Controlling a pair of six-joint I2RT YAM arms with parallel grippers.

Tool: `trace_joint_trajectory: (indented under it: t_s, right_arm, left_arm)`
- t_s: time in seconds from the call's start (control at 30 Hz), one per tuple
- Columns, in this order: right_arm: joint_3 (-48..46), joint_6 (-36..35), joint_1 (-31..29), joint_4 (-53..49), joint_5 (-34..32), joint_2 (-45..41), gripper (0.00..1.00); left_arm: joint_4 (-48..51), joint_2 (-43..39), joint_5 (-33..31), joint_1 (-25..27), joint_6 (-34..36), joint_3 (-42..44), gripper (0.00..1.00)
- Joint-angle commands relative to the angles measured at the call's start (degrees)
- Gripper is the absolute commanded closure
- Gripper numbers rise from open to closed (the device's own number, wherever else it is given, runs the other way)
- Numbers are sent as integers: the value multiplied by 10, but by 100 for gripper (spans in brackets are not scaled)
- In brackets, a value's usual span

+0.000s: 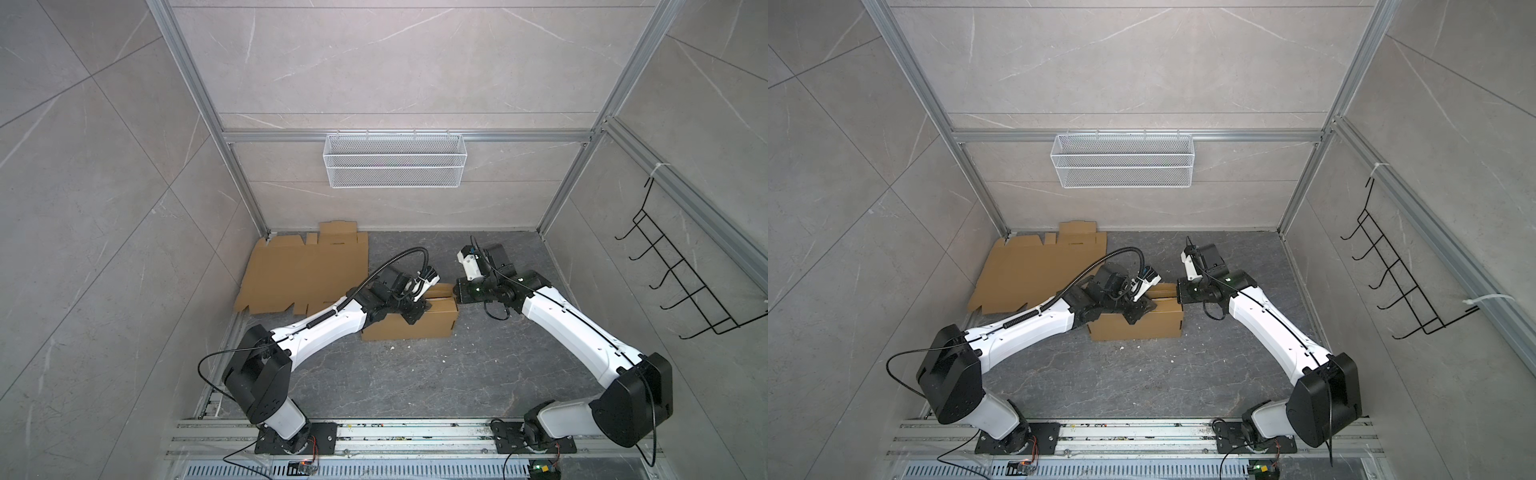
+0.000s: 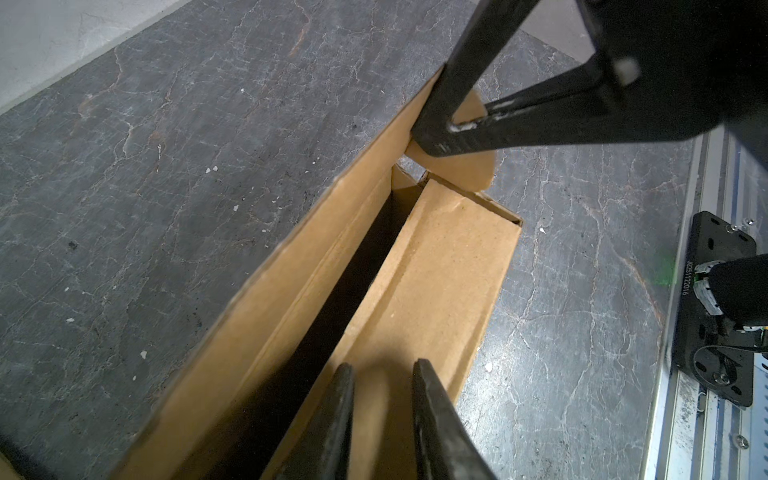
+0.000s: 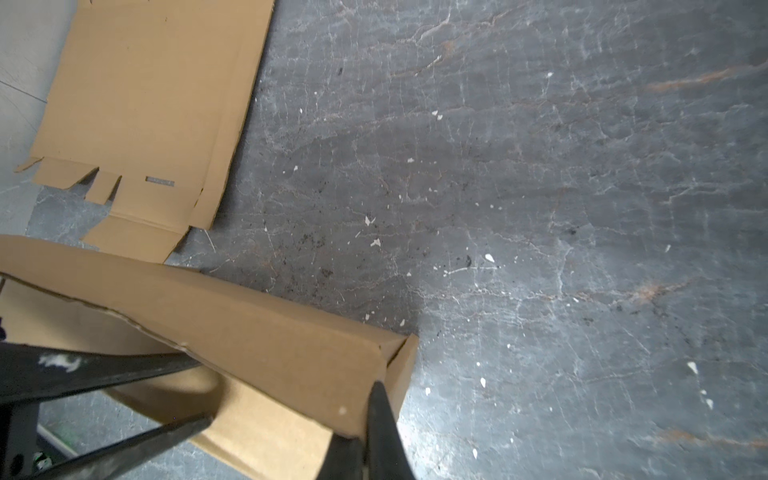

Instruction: Fold the paper box

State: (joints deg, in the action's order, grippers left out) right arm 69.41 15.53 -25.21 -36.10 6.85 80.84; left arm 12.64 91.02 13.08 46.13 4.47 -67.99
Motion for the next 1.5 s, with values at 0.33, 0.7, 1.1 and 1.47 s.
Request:
trace_joint_trajectory:
  t_s: [0.33,0.7,1.1,1.47]
  right_arm:
    - [-57,5,-17,-29,-11,-3,100]
    - [-58,-15,-18,-49,-34,-12,100]
    - [-78,-16,-41,-60,-63,-17,100]
    - [-93,6,-61,-34,-75,-16,100]
  left_arm:
    - [45,13,0,3,-5,19,72]
    - [45,14,-1,3,-6,19,73]
    - [45,15,-1,3,-7,18,73]
    - [53,-11,-13,3,-9,-1,68]
